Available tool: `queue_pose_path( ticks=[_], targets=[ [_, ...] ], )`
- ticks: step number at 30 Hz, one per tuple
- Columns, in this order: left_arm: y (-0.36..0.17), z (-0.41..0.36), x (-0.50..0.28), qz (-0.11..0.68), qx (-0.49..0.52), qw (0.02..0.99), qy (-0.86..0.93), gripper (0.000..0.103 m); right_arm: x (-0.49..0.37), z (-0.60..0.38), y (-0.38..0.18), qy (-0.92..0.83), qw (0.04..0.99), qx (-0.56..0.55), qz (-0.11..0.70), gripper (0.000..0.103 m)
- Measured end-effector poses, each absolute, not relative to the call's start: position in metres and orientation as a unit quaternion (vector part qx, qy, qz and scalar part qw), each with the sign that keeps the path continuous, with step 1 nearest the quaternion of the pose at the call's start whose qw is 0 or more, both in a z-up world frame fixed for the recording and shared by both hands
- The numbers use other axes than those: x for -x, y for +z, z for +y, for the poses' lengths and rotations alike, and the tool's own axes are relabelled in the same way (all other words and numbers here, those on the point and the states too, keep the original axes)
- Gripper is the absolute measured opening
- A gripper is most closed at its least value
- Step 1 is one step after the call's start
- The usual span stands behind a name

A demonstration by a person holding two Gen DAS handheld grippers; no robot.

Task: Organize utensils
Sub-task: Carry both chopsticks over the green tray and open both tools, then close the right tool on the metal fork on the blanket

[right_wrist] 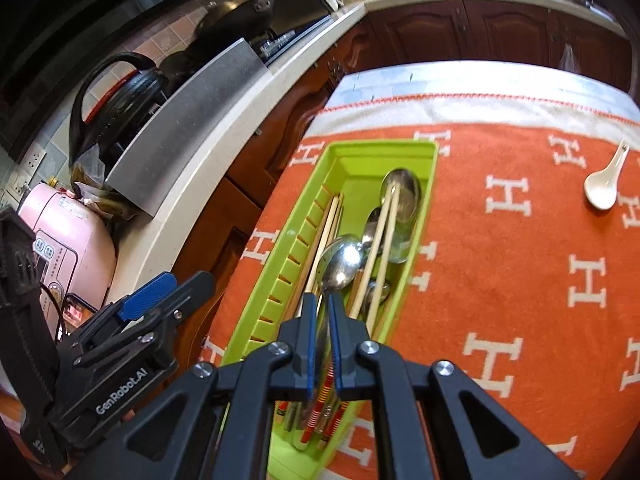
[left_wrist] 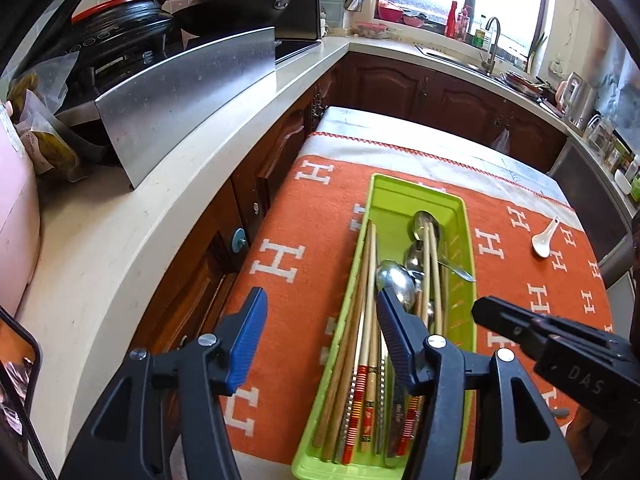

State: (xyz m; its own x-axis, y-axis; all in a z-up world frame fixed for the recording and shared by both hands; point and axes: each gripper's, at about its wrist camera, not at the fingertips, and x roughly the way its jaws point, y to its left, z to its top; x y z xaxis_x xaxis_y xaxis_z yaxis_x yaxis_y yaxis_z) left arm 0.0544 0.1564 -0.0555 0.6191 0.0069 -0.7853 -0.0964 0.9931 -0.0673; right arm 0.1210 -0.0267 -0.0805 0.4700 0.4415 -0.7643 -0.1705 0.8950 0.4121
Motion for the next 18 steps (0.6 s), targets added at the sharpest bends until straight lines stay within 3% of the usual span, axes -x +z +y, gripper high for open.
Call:
queue_pose_path(
  ticks=[4,18],
  targets=[
    [-0.052,0.144,-0.05,0.434,0.045,0.899,0.022,0.063,-0.11,-0.043,-0.075,0.18,0.855,-0.135,0.468,0.007],
    [-0.053,0.083,-0.037,0.445,0.006,0.895,-0.022,0.069,-0.083,-0.119,-0.068,0.15,0.873,-0.134,0.444,0.007]
  ],
)
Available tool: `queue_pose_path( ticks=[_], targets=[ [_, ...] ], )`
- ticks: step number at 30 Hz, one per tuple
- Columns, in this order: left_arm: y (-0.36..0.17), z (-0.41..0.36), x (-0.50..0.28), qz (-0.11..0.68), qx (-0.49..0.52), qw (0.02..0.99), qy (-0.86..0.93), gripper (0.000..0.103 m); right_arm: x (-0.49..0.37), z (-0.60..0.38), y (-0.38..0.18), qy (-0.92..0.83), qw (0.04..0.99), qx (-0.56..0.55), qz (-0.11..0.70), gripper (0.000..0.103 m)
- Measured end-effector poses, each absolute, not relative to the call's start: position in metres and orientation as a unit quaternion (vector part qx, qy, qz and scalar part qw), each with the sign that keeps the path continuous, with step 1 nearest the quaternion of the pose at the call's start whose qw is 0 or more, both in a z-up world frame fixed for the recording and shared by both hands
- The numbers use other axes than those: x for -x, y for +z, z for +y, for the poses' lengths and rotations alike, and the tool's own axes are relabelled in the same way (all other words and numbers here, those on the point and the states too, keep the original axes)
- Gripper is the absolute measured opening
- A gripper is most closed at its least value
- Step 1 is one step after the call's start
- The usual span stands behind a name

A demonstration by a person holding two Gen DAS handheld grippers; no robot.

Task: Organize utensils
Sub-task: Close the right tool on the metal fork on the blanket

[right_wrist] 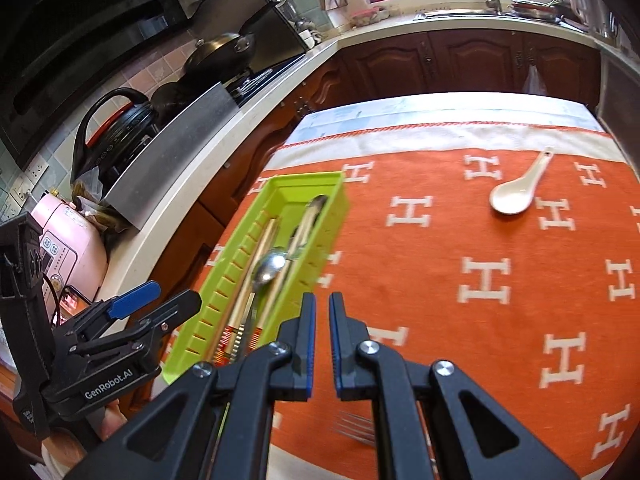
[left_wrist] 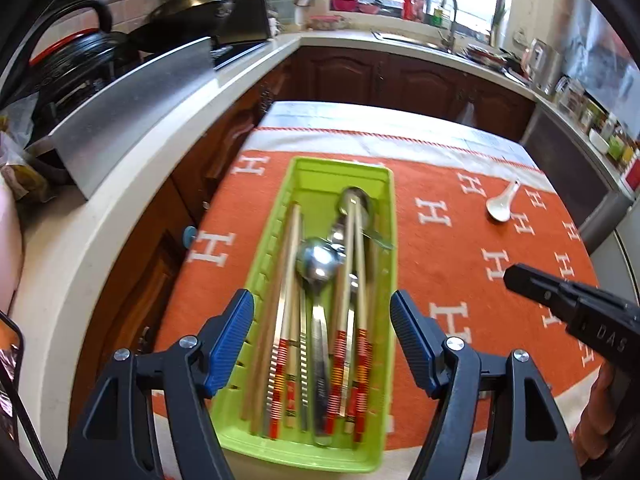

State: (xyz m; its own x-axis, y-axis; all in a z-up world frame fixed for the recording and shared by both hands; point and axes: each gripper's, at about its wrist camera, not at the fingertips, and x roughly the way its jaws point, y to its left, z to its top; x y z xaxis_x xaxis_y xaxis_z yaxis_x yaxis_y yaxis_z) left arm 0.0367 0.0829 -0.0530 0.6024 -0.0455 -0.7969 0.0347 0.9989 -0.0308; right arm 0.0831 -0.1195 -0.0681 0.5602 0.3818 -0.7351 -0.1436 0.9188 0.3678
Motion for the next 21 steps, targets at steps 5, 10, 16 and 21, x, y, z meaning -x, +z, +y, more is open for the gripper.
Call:
queue_pose_path(
  ticks=[5,10,16,21],
  targets=[
    [-0.061,0.062,-0.033,0.451,0.002,0.891,-0.044,0.071,-0.075,-0.146,-0.076,0.147,0.869,-0.125,0.455,0.007],
    [-0.073,0.042,-0.033,0.466,0.011,0.882,-0.067,0.071,-0.064,-0.163,-0.096,0.169,0.854,-0.109,0.48,0.014],
    [-0.079,0.035,-0.034,0.47,0.026,0.88,-0.063,0.071,-0.049,-0.156,-0.114,0.223,0.841,-0.044,0.491,0.016],
    [-0.084,0.042,-0.038,0.478,0.052,0.876,-0.047,0.071,-0.04,-0.145,-0.126,0.271,0.822,0.01,0.5,0.016]
  ],
)
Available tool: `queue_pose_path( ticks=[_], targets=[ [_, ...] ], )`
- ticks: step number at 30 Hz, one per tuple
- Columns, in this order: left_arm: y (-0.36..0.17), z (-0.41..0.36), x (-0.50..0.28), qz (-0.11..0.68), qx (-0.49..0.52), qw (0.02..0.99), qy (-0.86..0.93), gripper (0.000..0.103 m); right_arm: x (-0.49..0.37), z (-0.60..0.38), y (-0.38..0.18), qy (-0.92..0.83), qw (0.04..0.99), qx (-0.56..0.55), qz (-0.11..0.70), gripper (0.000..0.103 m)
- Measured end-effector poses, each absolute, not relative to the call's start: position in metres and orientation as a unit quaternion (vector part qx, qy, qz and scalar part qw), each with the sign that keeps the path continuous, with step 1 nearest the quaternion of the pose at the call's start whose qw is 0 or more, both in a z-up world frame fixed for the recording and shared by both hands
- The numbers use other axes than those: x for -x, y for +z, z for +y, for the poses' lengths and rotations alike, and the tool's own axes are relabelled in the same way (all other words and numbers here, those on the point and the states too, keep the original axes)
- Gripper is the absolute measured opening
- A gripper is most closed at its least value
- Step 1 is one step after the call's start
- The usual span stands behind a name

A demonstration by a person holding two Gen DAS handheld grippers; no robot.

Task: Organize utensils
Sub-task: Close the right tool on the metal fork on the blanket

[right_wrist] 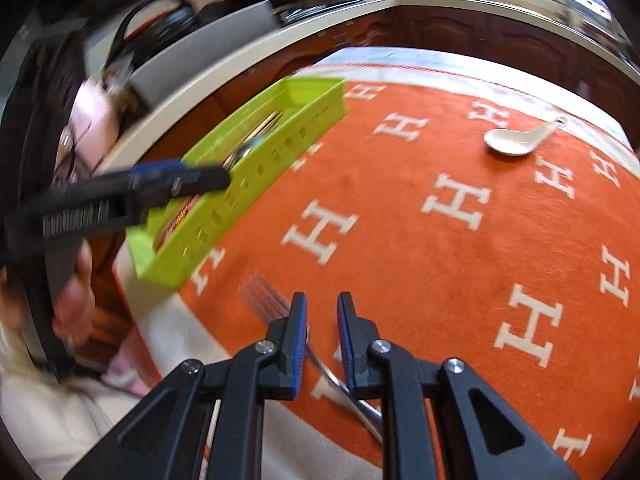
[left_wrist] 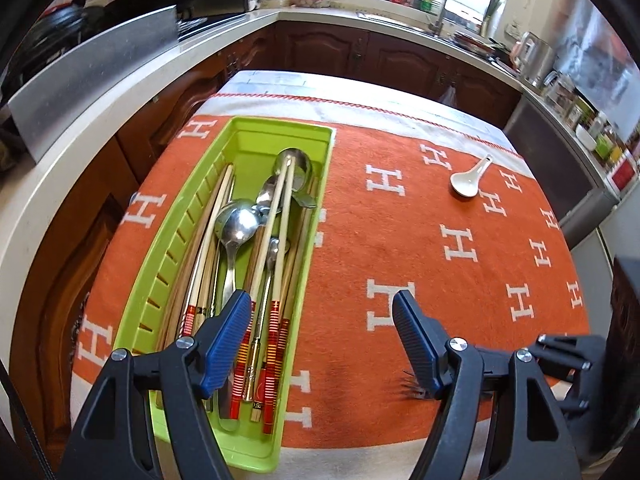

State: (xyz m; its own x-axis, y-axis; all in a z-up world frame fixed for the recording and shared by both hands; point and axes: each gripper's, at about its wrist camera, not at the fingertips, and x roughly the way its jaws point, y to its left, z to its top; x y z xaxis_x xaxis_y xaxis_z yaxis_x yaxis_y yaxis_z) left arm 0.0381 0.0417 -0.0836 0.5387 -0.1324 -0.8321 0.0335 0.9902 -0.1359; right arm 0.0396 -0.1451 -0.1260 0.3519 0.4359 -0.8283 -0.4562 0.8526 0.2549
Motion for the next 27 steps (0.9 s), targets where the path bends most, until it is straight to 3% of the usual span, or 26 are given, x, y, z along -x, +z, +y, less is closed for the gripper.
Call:
queue_pose_path(
  ticks=[14,22,27],
  targets=[
    [-0.089,0.051,-0.036,0.487,0.068,0.87,-0.03,0.071,-0.026,-0.141,-0.138,0.342,0.767,0.106,0.532,0.016],
    [-0.09,0.055,-0.034,0.489,0.075,0.869,-0.029,0.071,-0.009,-0.119,-0.139,0.33,0.774,0.212,0.498,0.015],
    [-0.088,0.055,-0.034,0.485,0.074,0.871,-0.029,0.071,-0.006,-0.114,-0.138,0.297,0.793,0.229,0.48,0.004]
  ],
)
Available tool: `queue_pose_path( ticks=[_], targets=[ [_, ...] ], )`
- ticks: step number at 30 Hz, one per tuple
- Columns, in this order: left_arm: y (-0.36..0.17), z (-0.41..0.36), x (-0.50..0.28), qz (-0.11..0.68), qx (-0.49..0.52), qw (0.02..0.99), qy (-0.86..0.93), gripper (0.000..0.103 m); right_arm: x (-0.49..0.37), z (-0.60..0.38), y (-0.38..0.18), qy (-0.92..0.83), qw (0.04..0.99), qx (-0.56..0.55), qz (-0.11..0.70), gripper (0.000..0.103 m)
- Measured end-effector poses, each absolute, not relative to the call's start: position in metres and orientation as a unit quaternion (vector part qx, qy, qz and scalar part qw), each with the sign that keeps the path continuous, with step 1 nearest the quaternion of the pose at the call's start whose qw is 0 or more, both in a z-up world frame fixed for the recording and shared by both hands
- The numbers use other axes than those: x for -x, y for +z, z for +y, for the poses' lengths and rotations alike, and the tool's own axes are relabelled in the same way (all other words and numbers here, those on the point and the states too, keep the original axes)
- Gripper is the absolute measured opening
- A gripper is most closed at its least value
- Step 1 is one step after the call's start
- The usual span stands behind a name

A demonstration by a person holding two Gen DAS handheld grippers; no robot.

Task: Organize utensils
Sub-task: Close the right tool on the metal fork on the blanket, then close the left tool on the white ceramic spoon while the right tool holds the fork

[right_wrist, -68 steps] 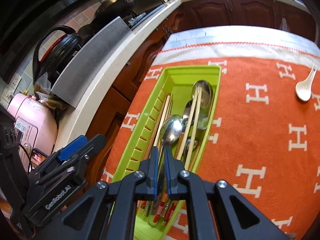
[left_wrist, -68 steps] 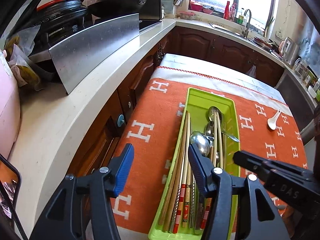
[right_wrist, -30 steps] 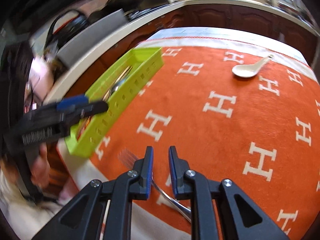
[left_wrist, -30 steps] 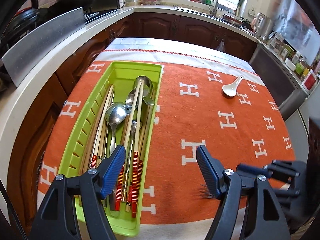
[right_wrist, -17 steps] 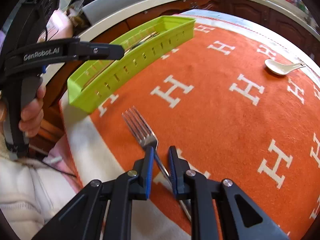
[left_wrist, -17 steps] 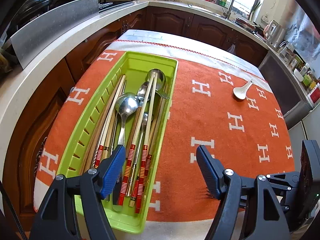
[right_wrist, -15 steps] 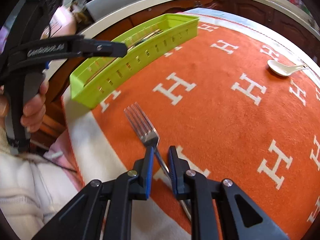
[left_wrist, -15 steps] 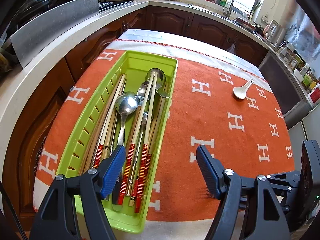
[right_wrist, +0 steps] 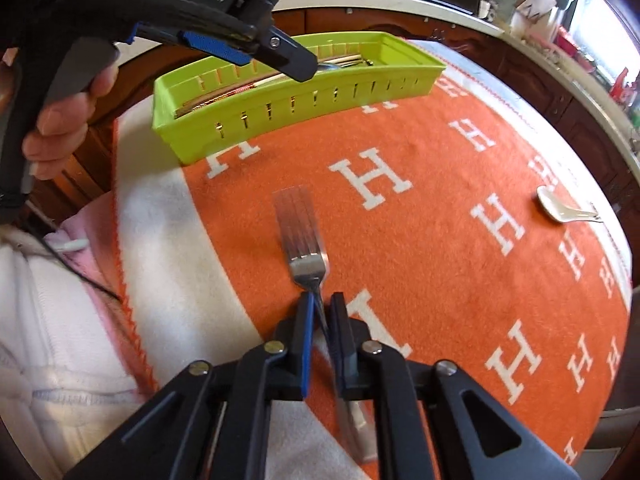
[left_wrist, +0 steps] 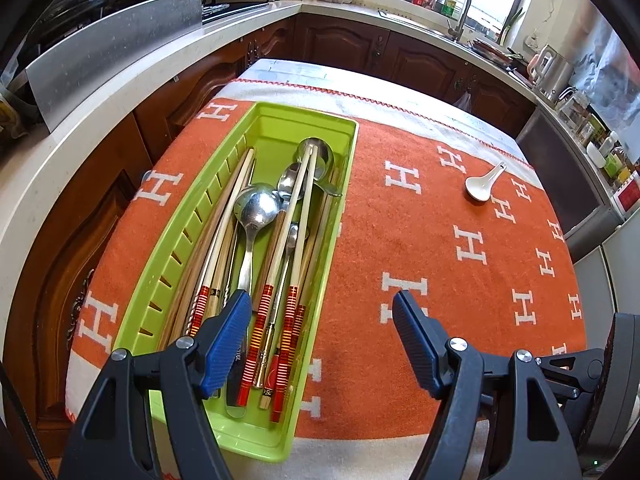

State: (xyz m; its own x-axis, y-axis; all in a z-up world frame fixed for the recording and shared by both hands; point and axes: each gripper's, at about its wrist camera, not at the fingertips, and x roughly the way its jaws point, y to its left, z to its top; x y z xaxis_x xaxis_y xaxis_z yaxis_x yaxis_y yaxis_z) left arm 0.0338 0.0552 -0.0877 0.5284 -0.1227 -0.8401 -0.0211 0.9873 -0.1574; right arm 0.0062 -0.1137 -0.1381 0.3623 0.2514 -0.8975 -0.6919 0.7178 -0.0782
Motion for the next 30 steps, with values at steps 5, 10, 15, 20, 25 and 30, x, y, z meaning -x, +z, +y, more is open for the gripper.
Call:
queue_pose_path(
  ticks=[5,10,15,20,25,30],
  targets=[
    [-0.083,0.049,-0.036,0.481,0.067,0.874,-0.036,0.071,-0.028,-0.139,-0.135,0.252,0.818,0.143,0.497,0.004],
    [-0.075,0.031,-0.043,0.469,0.041,0.881,-0.051,0.071,-0.043,-0.175,-0.127,0.214,0.839,0.046,0.498,0.004],
    [-0.068,0.003,-0.067,0.471,0.023,0.877,-0.089,0.072,-0.053,-0.211,-0.122,0.169,0.855,-0.017,0.49,0.004],
    [-0.066,-0.029,-0.103,0.477,0.006,0.868,-0.138,0.072,-0.06,-0.243,-0.121,0.13,0.862,-0.08,0.483,0.004],
    [-0.07,-0.063,-0.135,0.477,-0.044,0.865,-0.15,0.072,-0.066,-0.272,-0.122,0.095,0.866,-0.131,0.472,0.004],
    [-0.079,-0.091,-0.156,0.484,-0.075,0.855,-0.171,0.072,-0.073,-0.294,-0.126,0.071,0.867,-0.164,0.465,0.004]
  ],
)
